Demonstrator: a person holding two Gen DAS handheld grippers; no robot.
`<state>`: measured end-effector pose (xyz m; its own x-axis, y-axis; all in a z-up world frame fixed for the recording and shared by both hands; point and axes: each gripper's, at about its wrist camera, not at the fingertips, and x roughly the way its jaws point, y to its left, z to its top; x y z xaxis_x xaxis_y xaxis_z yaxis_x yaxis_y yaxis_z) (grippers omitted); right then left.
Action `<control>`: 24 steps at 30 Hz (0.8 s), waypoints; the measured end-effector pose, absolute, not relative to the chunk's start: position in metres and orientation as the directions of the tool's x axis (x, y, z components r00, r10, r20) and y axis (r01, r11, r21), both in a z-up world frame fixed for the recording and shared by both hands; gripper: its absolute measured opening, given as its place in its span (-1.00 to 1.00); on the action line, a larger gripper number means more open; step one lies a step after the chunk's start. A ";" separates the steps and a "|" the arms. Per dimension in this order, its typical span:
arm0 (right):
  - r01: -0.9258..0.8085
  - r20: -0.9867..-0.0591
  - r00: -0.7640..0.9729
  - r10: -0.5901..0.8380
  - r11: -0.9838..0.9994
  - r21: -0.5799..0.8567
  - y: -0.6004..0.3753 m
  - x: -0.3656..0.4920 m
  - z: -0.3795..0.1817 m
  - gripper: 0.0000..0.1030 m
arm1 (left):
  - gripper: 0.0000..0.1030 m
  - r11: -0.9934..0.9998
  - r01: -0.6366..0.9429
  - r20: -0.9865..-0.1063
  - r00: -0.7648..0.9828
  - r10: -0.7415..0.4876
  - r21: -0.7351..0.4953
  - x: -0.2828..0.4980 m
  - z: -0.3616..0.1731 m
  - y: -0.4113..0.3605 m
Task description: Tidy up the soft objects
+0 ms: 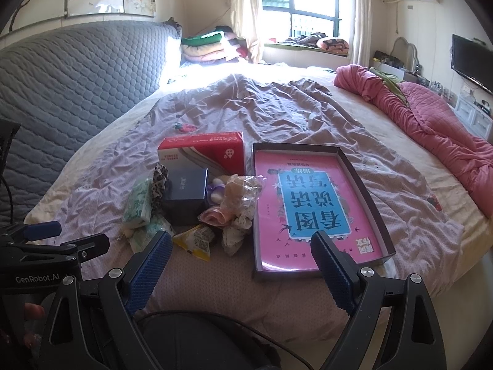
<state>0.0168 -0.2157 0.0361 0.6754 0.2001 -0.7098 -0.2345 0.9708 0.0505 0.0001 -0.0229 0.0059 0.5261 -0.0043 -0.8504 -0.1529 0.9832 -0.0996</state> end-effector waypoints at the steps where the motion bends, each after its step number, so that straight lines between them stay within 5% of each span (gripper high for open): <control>1: -0.236 -0.711 0.674 0.201 0.971 0.051 -0.216 0.017 0.035 0.79 | 0.96 0.983 -0.152 -0.850 0.526 -0.007 -0.102 0.000 0.005 -0.023; 24: -0.246 -0.774 0.601 0.198 0.968 0.057 -0.210 0.066 -0.001 0.79 | 0.96 0.925 -0.241 -0.877 0.453 -0.162 -0.295 0.063 -0.040 0.031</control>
